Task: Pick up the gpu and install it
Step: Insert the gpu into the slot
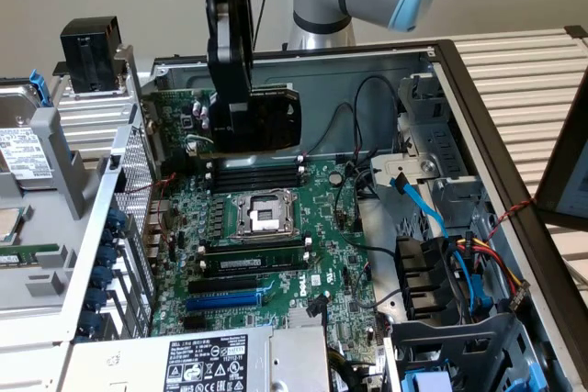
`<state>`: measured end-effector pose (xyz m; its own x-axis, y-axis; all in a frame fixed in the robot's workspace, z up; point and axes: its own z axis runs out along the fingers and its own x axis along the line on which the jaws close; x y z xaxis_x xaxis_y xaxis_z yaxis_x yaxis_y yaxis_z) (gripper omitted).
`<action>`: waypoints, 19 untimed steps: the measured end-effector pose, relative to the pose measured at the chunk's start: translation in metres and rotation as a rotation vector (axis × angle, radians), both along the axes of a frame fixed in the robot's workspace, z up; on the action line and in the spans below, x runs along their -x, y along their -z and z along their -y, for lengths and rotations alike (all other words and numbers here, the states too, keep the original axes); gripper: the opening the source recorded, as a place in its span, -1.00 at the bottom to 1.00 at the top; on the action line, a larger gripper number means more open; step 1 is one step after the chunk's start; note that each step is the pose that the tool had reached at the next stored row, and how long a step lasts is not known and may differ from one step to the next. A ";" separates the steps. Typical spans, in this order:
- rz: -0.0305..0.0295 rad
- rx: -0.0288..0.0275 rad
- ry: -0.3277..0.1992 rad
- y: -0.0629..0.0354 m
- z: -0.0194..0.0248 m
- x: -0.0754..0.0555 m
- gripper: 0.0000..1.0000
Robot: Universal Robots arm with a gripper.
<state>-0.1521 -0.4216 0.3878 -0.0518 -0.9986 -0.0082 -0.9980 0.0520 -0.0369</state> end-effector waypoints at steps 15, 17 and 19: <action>0.0087 0.0000 -0.019 0.0186 0.0058 0.009 -0.47; 0.0087 -0.0001 -0.019 0.0224 0.0077 0.010 -0.47; 0.0087 0.0000 -0.019 0.0258 0.0097 0.010 -0.47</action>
<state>-0.1618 -0.4313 0.3620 -0.0329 -0.9994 -0.0085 -0.9984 0.0333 -0.0456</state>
